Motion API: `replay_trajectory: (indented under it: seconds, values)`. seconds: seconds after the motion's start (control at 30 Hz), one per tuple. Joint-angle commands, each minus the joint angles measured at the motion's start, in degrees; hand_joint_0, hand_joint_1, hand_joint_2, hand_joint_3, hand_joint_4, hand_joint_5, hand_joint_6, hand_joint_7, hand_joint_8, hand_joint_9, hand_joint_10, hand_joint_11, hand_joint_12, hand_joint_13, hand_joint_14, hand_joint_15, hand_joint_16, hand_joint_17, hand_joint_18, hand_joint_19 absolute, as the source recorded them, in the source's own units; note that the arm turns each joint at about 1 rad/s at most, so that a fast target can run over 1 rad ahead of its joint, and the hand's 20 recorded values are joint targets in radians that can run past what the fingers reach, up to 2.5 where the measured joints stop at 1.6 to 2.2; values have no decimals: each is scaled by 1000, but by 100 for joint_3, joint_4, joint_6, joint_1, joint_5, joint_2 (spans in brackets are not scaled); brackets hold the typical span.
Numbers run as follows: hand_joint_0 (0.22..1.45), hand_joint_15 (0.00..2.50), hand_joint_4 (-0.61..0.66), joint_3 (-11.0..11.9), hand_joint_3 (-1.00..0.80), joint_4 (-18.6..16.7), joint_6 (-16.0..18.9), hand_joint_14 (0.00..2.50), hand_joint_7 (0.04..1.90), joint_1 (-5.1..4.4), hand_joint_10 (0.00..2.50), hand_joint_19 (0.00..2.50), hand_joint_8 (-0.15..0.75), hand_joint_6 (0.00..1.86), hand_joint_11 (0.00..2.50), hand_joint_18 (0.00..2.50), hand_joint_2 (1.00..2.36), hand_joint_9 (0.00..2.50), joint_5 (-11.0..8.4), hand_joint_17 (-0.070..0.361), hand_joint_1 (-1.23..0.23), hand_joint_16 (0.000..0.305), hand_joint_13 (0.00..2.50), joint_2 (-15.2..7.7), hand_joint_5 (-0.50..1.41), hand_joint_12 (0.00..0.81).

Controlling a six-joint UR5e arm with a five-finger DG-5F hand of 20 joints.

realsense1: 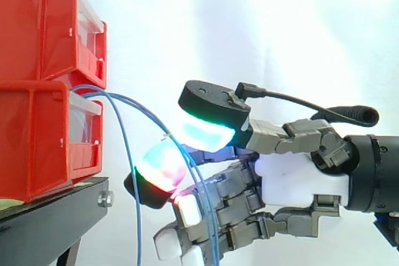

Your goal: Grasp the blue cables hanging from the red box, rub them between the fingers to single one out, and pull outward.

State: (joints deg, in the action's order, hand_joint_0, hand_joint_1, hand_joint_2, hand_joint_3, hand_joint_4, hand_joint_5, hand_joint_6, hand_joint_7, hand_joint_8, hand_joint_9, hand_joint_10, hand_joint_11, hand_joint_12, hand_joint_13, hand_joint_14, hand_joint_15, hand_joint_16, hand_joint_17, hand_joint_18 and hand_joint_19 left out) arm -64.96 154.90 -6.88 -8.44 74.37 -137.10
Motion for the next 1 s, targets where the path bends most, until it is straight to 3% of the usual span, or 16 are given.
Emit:
replay_trajectory:
  seconds: [0.0,0.27,0.73,0.97]
  values:
    - [545,447,139,36,-500,5,2,17,960,0,21,502,320,859,651,749,1000,1059,-2,108,-628,48,881,-1,-127,392]
    - [556,447,136,221,-500,111,73,17,952,-18,21,510,313,842,651,749,1000,1048,-2,107,-655,48,885,-1,-128,393]
    - [531,469,147,221,-500,111,82,17,940,-44,22,520,311,800,645,763,1000,1020,-10,112,-739,50,896,-1,-133,396]
    - [563,471,136,212,-491,418,108,17,954,-79,20,527,306,805,663,766,1001,1031,-10,110,-765,49,909,-1,-133,393]
